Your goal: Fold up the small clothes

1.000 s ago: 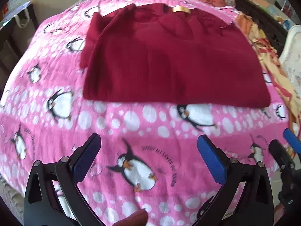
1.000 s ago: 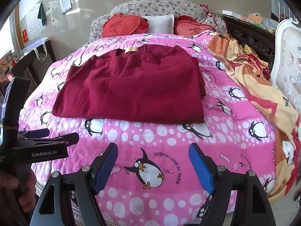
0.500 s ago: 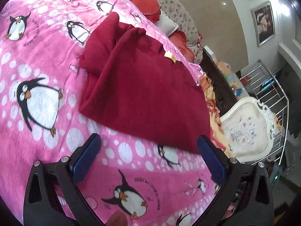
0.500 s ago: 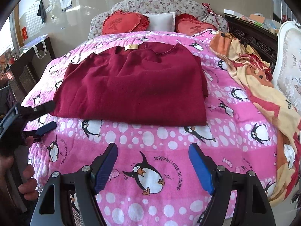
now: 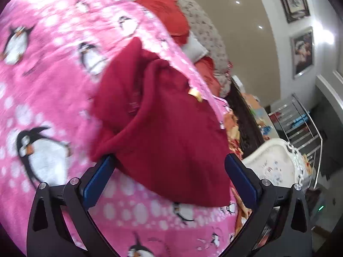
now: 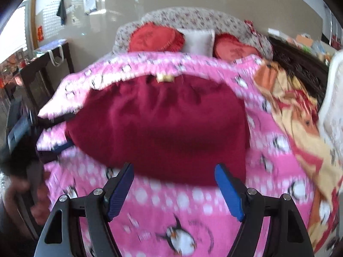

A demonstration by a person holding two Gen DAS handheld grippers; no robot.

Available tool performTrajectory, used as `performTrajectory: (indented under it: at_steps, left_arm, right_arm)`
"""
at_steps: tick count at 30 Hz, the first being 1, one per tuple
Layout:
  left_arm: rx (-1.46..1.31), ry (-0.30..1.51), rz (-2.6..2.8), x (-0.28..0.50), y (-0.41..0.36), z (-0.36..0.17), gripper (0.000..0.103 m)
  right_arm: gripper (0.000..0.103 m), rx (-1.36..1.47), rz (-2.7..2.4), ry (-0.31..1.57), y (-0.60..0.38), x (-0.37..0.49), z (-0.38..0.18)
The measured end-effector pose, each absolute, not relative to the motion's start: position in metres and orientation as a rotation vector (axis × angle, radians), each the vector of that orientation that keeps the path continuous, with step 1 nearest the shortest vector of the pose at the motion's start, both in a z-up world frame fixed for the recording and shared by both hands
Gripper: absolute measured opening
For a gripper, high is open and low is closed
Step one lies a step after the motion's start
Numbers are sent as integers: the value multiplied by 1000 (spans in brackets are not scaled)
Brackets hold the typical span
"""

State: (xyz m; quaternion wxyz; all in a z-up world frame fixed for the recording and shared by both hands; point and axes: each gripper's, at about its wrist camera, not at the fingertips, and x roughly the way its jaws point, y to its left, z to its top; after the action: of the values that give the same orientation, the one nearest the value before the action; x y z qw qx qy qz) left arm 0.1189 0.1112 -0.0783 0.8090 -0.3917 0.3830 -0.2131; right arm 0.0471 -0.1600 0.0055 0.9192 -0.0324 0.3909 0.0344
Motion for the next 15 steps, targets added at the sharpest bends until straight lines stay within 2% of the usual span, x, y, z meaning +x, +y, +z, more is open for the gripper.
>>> performTrajectory:
  at_steps: [8, 15]
  left_arm:
    - [-811, 1041, -396, 122, 104, -82, 101]
    - [-778, 943, -395, 153, 109, -81, 102]
  right_arm:
    - [76, -71, 122, 772, -131, 52, 16]
    - [76, -72, 134, 787, -132, 42, 6]
